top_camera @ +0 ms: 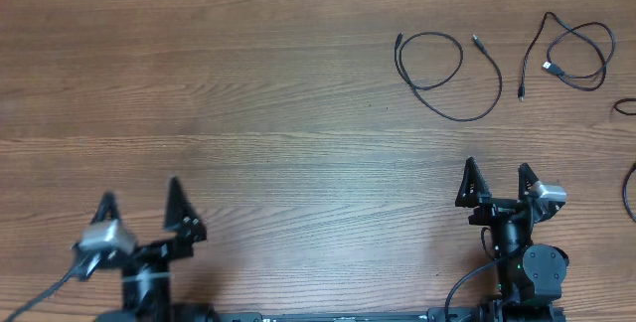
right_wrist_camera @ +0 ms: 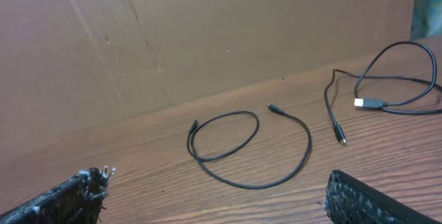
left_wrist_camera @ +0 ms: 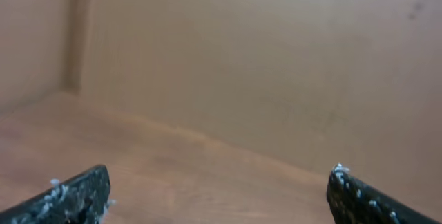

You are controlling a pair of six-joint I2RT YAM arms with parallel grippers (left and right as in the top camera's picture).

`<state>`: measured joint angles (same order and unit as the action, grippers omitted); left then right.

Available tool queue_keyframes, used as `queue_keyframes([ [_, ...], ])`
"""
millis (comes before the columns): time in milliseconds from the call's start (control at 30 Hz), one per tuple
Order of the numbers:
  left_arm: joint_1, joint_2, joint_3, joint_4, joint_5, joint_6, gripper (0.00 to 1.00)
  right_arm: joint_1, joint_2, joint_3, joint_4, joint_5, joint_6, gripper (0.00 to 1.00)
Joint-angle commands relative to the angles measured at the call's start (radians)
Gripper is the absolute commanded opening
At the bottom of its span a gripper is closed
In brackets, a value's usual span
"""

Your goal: Untangle cables

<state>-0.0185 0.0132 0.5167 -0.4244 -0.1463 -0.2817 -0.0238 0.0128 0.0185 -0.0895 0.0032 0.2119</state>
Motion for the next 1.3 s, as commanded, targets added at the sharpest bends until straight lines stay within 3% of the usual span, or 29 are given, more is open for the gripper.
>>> queue_keyframes([
  [0, 0.007, -0.009, -0.121, 0.117, 0.095, 0.099, 0.99, 0.004, -0.010, -0.011, 0.006, -0.005, -0.004, 1.00],
  [167, 0.007, -0.009, -0.291, 0.266, 0.095, 0.099, 1.00, 0.004, -0.010, -0.011, 0.006, -0.005, -0.004, 1.00],
  [533, 0.007, -0.008, -0.504, 0.408, 0.092, 0.100, 1.00, 0.004, -0.010, -0.011, 0.006, -0.005, -0.004, 1.00],
  [1267, 0.007, -0.008, -0.512, 0.351, 0.092, 0.132, 1.00, 0.004, -0.010, -0.011, 0.006, -0.005, -0.004, 1.00],
])
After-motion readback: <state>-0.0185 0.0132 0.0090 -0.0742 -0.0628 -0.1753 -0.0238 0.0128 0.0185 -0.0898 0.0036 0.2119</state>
